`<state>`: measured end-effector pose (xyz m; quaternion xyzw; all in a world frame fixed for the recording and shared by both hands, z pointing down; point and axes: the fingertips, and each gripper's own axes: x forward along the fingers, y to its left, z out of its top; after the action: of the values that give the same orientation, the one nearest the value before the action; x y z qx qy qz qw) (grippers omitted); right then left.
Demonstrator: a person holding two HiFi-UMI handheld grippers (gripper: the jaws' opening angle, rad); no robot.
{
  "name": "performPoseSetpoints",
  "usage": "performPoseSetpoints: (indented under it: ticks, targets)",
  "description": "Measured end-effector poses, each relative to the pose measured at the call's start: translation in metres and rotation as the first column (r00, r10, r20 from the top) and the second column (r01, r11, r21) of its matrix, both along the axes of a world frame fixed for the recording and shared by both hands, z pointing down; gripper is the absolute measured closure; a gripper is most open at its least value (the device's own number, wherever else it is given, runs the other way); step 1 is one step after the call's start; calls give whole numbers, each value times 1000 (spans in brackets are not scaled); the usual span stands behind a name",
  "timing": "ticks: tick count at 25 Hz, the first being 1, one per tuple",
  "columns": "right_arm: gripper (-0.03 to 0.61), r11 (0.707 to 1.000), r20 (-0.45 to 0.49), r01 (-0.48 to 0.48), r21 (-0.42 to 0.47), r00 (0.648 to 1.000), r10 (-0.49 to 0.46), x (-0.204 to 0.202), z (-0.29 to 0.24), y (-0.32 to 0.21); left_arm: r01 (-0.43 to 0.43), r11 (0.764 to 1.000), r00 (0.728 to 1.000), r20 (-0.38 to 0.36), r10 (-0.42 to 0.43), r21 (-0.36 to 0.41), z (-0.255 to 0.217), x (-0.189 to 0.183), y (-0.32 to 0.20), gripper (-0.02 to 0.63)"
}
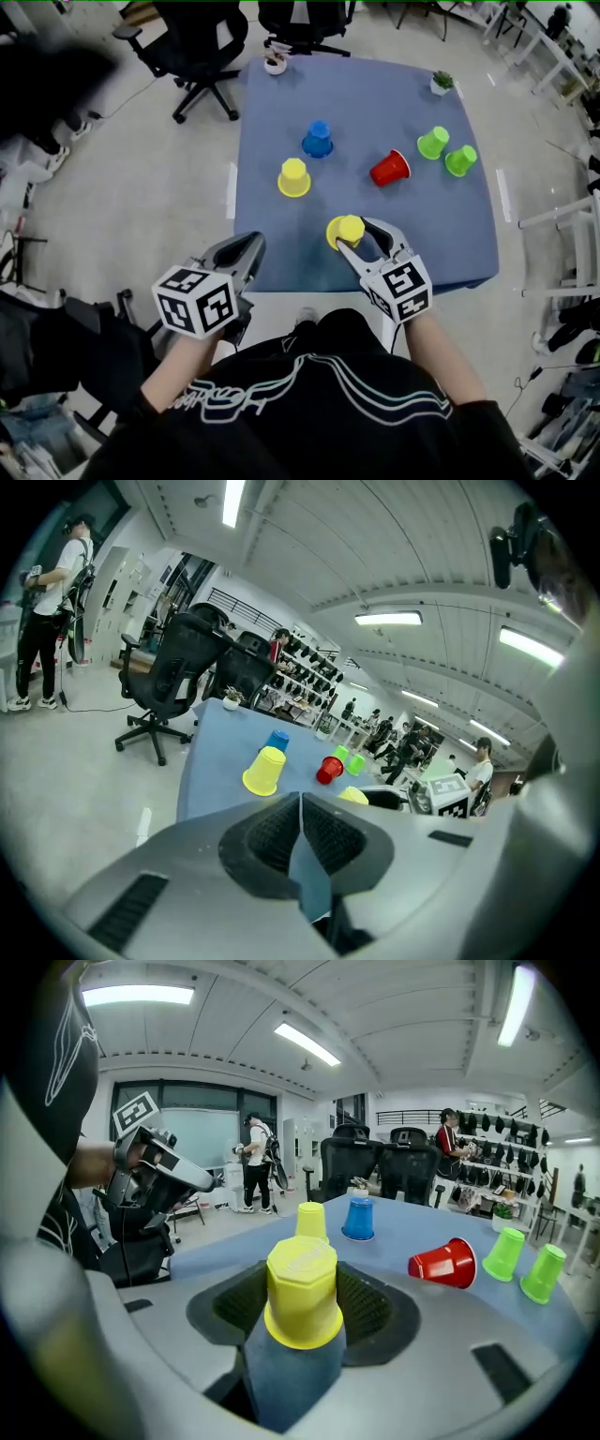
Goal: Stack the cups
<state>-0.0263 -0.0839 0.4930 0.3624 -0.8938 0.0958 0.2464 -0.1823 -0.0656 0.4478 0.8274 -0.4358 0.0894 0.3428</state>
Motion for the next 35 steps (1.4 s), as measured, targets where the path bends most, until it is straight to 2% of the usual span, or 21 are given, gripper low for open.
performPoseSetpoints:
  ticks: [13, 17, 21, 30, 35]
  targets:
    - [331, 1000, -9, 22, -18, 1000, -22, -8, 25, -2, 16, 1000, 1000, 18, -15, -16, 9, -8, 1, 582]
    - [321, 998, 25, 37, -49, 999, -36, -10, 26, 1, 12, 1000, 1000, 16, -12, -16, 9, -6, -2, 583]
    - [298, 998, 79, 47, -51, 996, -43, -9, 16, 1, 10, 1000, 1000, 24, -10, -12, 10, -4, -7, 583]
    - [293, 996, 148, 87, -5, 985, -85, -8, -27, -13, 14, 999, 999, 48, -15, 32, 5, 3, -9, 583]
    - [293, 989, 139, 149, 27, 979, -151, -10, -45, -38, 48, 998, 998, 40, -49, 26, 2, 9, -14, 583]
